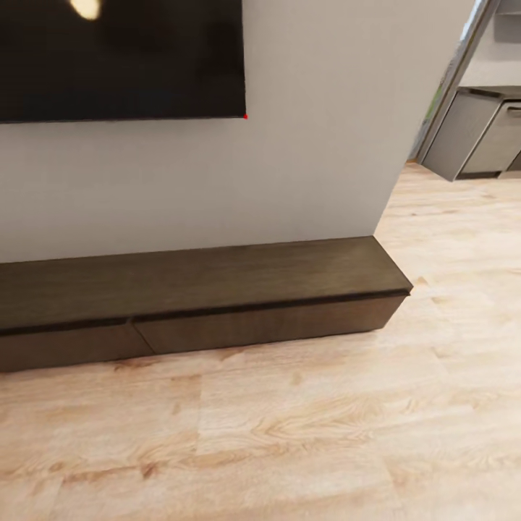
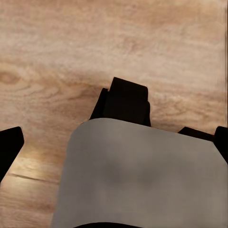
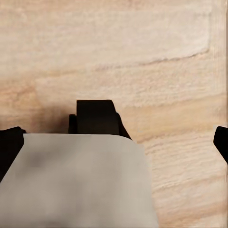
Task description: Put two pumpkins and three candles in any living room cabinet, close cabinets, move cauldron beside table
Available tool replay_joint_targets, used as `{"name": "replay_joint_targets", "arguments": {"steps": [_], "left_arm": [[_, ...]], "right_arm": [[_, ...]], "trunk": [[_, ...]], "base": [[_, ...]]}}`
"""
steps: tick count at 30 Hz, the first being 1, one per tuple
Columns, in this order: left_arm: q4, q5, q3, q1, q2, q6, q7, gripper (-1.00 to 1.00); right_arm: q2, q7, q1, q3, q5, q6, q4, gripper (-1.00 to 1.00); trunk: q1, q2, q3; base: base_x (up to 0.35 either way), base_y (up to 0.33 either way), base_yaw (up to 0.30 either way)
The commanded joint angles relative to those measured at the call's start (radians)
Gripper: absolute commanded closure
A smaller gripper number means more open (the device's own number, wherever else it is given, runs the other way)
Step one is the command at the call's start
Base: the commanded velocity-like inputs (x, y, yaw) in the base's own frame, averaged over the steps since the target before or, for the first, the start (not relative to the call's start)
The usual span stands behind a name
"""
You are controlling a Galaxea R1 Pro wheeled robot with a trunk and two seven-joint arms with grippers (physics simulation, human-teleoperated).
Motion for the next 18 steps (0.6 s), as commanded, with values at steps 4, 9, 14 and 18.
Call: {"name": "replay_joint_targets", "arguments": {"steps": [4,9,14,18], "left_arm": [[0.0,0.0,0.0,0.0,0.0,0.0,0.0,-1.0],[0.0,0.0,0.0,0.0,0.0,0.0,0.0,-1.0],[0.0,0.0,0.0,0.0,0.0,0.0,0.0,-1.0],[0.0,0.0,0.0,0.0,-0.001,0.0,0.0,-1.0]], "right_arm": [[0.001,0.0,0.0,0.0,0.001,-0.002,0.0,-1.0],[0.001,0.0,0.0,0.0,0.0,-0.002,0.0,-1.0],[0.001,0.0,0.0,0.0,0.0,-0.002,0.0,-1.0],[-0.002,0.001,0.0,0.0,0.0,-0.002,0.0,-1.0]], "trunk": [[0.0,0.0,0.0],[0.0,0.0,0.0],[0.0,0.0,0.0],[0.0,0.0,0.0]], "base": [[0.316,-0.11,0.195],[0.279,-0.205,0.277],[0.262,-0.231,0.282],[0.253,-0.236,0.096]]}}
